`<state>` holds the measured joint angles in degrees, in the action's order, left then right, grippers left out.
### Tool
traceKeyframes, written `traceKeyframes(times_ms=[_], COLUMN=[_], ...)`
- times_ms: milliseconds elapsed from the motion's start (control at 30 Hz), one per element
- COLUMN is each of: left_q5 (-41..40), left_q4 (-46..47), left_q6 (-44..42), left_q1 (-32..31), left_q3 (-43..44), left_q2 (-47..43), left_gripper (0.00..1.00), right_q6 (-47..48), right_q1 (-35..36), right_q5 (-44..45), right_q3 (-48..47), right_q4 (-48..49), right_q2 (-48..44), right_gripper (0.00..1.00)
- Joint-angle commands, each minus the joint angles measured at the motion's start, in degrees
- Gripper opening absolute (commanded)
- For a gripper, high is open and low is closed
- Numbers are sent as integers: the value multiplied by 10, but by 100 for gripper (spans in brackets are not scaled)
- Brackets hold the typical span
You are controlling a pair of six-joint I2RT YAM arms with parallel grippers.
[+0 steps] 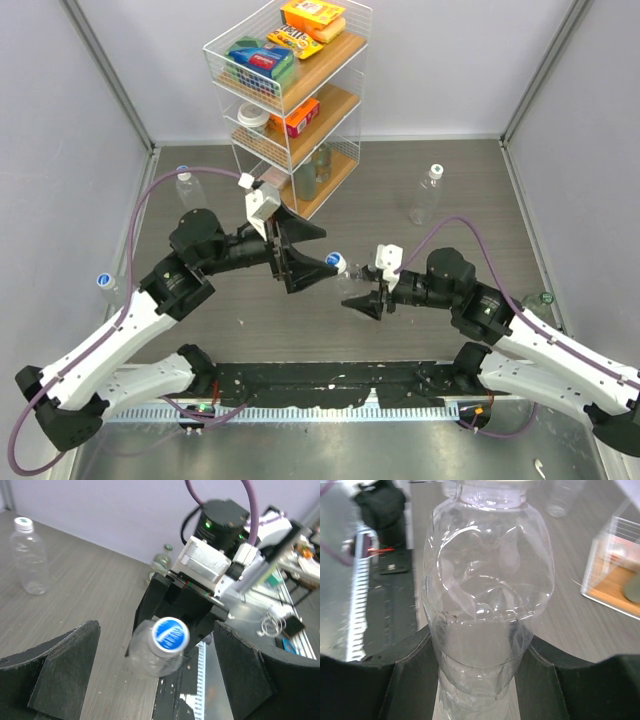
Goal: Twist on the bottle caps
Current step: Screw the bottle cap onto the plastic bottle.
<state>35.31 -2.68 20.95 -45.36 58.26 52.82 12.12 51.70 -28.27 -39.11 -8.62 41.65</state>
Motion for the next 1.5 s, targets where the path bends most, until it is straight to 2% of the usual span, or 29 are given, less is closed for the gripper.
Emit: traceKeyframes(times_ms=[0,100,167,300,433,567,767,1033,1300,1467], left_q5=[-125,-186,-206,-254,-304,-294,-285,-278,-251,-257], left_q4=[16,-37,-63,-101,-119,-122,-77,-48,-63,-63], left_q6=[57,83,95,113,143,168,211,218,213,211], left_q1=[2,2,2,2,2,2,1,-1,-2,-3], left_q3=[11,46,68,98,115,129,107,94,107,106], left_q2=[-14,7,29,76,107,134,147,152,170,167], left_gripper=[100,100,100,100,94,86,63,54,53,39], right_q6=[-23,-43,-48,-51,-51,-48,-46,-46,-45,-46], right_q1=[4,3,3,3,4,4,3,3,2,4], right_q5=[203,303,327,330,319,321,325,328,323,322], right_q3=[-39,-54,-61,-62,-59,-59,-58,-59,-58,-57], right_q4=[18,4,-5,-8,-3,-5,-8,-10,-6,-7], right_q2=[19,44,65,82,77,74,84,90,85,86], right_gripper=[1,1,1,1,1,1,1,1,1,1])
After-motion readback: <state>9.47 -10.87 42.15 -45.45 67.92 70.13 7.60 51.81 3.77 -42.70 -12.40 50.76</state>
